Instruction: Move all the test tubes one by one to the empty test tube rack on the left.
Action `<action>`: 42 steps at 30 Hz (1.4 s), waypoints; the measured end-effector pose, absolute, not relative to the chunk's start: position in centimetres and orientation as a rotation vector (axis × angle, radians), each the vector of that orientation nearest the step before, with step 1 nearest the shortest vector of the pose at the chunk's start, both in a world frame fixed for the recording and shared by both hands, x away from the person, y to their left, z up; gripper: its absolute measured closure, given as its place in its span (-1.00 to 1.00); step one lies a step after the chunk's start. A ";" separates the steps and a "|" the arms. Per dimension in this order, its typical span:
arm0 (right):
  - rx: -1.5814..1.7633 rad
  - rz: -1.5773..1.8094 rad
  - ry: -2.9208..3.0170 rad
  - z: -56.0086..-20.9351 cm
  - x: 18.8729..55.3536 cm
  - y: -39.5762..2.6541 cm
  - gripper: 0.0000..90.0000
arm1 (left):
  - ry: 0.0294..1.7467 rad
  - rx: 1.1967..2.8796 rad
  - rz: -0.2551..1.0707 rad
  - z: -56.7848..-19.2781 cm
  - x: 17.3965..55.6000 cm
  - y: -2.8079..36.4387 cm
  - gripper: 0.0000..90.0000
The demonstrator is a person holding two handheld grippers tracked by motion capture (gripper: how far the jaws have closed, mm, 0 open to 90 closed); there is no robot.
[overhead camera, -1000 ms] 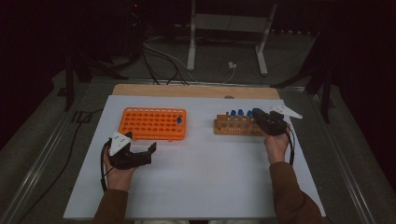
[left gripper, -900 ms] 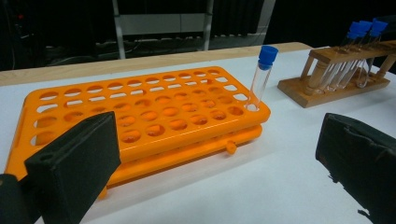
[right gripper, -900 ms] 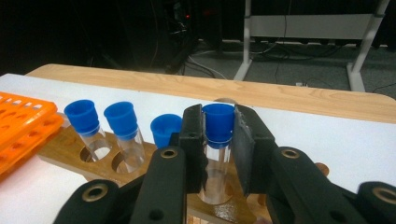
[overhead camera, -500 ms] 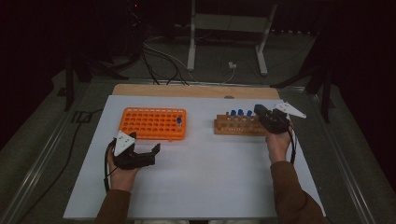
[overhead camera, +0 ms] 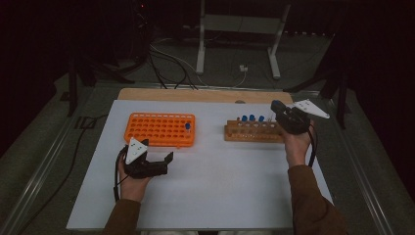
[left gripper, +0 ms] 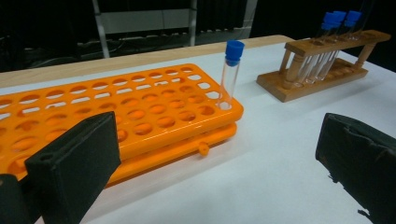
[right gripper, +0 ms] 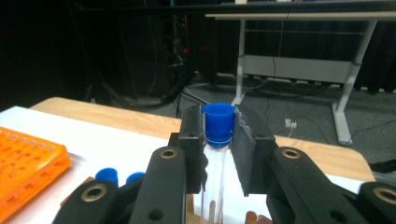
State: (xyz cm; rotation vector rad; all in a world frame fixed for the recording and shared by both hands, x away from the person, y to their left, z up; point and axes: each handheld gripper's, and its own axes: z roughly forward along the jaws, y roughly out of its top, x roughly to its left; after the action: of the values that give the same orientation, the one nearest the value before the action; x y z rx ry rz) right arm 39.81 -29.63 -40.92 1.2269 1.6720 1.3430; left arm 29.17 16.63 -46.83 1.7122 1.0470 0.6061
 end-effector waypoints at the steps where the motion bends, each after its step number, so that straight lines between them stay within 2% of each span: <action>1: 1.221 1.341 1.670 -40.7 39.8 -29.7 0.65 | 1.046 1.712 0.605 -46.8 29.2 16.5 -0.99; 14: 1.141 1.364 1.661 -38.0 38.5 -29.8 0.64 | 0.969 1.724 0.585 -45.7 30.0 13.2 -0.99; 23: 1.071 1.420 1.691 -36.3 36.9 -28.7 0.64 | 0.848 1.768 0.564 -44.3 31.1 7.4 -0.97; 31: 1.007 1.490 1.740 -35.9 35.6 -26.8 0.64 | 0.813 1.809 0.563 -43.6 32.0 3.4 -0.90; 42: 0.954 1.610 1.827 -36.7 34.4 -22.8 0.63 | 0.802 1.816 0.536 -43.4 32.8 0.4 -0.76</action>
State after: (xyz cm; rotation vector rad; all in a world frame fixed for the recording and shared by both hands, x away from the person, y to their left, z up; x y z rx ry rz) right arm 34.36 -22.77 -36.69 0.9538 1.8270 1.6103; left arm 32.85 0.42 -43.38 1.8157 0.8016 0.5356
